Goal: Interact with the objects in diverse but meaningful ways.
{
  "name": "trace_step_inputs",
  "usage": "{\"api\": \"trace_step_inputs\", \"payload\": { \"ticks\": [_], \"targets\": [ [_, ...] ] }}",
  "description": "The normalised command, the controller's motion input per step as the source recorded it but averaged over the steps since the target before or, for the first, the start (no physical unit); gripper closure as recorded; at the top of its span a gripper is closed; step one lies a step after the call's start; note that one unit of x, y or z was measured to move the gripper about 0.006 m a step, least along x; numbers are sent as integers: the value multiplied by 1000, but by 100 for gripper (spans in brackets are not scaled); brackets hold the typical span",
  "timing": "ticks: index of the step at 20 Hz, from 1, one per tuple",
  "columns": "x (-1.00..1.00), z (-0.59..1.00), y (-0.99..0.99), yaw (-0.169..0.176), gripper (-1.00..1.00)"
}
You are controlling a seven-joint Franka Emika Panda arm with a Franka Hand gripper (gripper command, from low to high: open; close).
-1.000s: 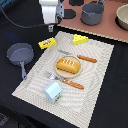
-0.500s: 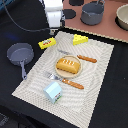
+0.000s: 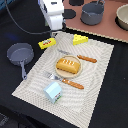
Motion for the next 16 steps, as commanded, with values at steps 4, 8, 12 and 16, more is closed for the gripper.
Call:
{"api": "trace_step_inputs", "payload": {
  "ticks": [4, 8, 12, 16],
  "targets": [
    [-81, -286, -109, 72, -100],
    [-81, -206, -46, 61, -100],
    [-206, -275, -21, 57, -100],
    [-246, -327, -50, 58, -100]
  ]
}}
